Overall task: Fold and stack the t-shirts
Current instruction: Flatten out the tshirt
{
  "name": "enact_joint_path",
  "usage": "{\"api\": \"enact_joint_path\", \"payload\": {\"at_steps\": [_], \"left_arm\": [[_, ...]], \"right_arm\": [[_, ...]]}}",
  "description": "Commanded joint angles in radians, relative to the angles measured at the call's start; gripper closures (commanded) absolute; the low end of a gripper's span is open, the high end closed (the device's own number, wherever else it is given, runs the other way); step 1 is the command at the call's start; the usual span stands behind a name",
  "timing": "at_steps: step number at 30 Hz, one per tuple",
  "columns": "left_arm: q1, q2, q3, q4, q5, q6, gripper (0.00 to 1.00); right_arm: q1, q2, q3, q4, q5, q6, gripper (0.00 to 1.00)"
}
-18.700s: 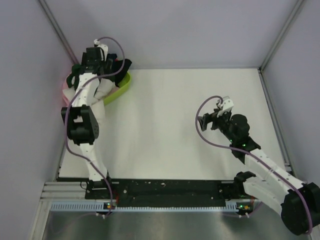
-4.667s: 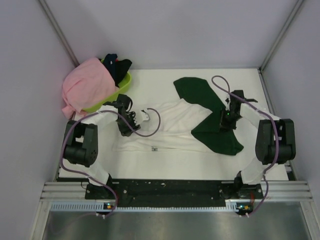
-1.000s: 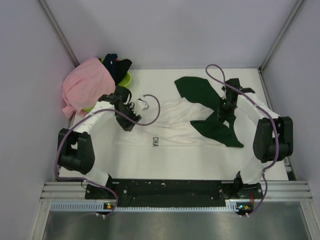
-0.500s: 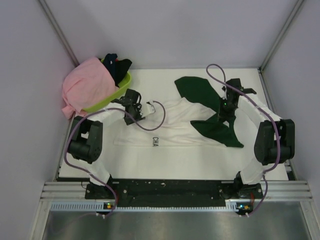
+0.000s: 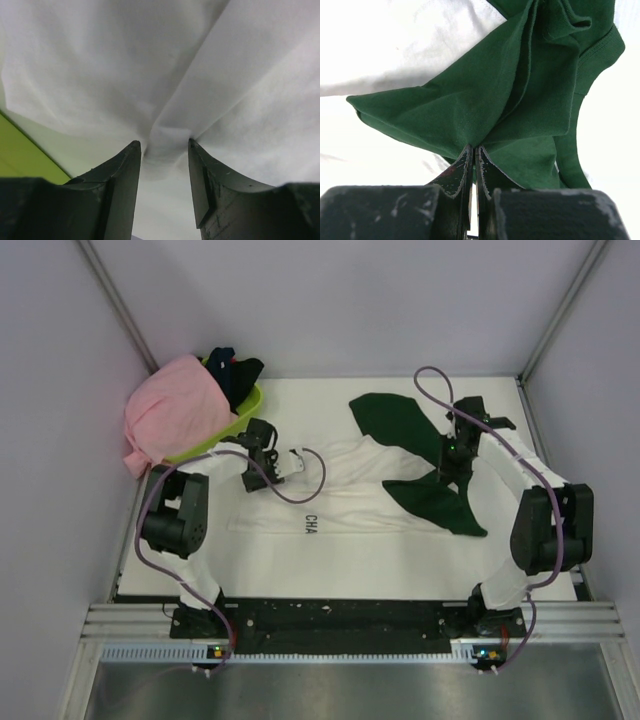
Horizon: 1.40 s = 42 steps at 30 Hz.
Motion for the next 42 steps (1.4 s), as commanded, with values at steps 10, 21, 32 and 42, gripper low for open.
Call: {"api": "enact_joint_path", "payload": {"at_steps": [10, 21, 32, 42], "left_arm": [[0.043, 0.027, 0.039, -0.024, -0.033, 0.122, 0.72], [0.071, -0.084, 0.316, -0.2, -0.05, -0.069, 1.0], [0.114, -0.36, 0.618, -0.636, 0.056, -0.31, 1.0], [0.137, -0.529, 0.148, -0.515, 0.022, -0.395, 1.0]], "right_arm": [[-0.009, -0.041, 0.037, -0.008, 0.014, -0.018, 1.0], [-0.095, -0.127, 0.205, -0.075, 0.026, -0.038, 1.0], [0.0, -0.551, 0.296, -0.381, -0.192, -0.012, 1.0], [0.836, -1.096, -0.599, -0.329, -0.37, 0.931, 0.73]]}}
